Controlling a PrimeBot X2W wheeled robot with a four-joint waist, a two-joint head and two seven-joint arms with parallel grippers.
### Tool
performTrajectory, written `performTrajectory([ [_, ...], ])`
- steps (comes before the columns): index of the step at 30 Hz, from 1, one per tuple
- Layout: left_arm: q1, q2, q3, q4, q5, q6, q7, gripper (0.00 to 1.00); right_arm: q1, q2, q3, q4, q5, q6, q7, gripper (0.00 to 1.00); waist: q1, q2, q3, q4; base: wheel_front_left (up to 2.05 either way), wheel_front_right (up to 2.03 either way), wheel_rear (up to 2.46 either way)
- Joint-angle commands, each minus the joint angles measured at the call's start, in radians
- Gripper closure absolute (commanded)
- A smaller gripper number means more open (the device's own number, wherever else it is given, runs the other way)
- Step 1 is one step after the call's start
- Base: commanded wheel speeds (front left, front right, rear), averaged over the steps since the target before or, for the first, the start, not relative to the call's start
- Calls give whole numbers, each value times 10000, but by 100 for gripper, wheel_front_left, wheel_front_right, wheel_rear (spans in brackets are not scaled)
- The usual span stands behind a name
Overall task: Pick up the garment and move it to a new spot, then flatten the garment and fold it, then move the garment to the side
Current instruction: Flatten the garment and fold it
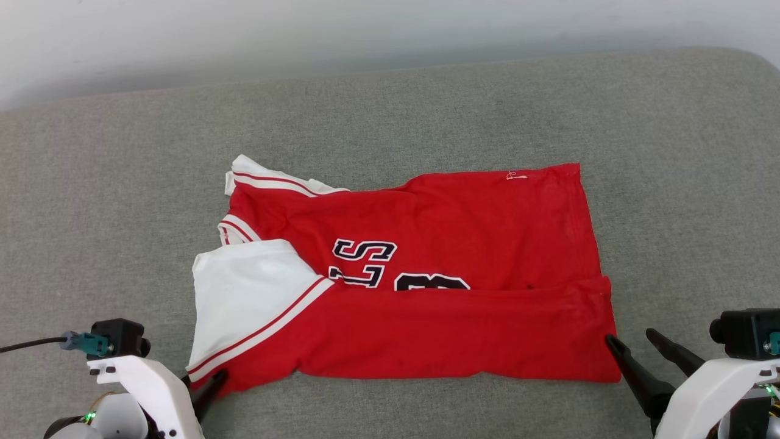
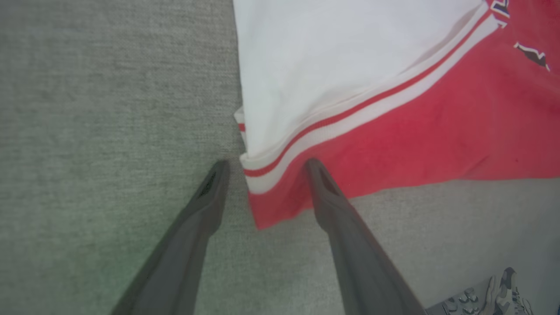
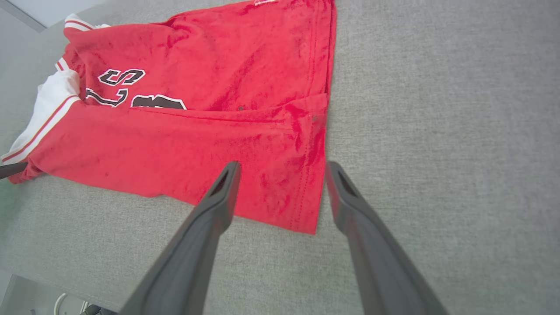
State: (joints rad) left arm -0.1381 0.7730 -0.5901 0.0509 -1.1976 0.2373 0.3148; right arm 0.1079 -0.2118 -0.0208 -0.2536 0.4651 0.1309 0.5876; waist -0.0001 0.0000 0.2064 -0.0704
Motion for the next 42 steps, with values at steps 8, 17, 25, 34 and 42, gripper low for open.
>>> performTrajectory([
  [8, -15, 102, 151, -47, 10, -295, -280, 100, 159, 347, -304, -600, -404, -5, 870, 0, 1, 0, 70, -9, 0, 0, 0],
  [17, 1, -7, 111, -193, 39, -353, -364, 100, -204, 645, -426, -117, -1033, -5, 1808, 0, 1, 0, 163, 113, 0, 0, 0],
  [25, -239, -106, -48, -160, 140, -531, -281, 100, -502, 882, -667, 831, -1334, -5, 2395, 0, 1, 0, 315, 269, 0, 0, 0],
  [34, -435, -216, -175, 78, 234, -663, -203, 100, -881, 1078, -562, 2113, -1201, -5, 2871, 0, 1, 0, 486, 484, 0, 0, 0],
  [42, -540, -306, -236, 278, 225, -737, -146, 100, -1334, 742, 210, 3319, -533, 9, 2650, 73, 1, 0, 495, 624, 0, 0, 0],
])
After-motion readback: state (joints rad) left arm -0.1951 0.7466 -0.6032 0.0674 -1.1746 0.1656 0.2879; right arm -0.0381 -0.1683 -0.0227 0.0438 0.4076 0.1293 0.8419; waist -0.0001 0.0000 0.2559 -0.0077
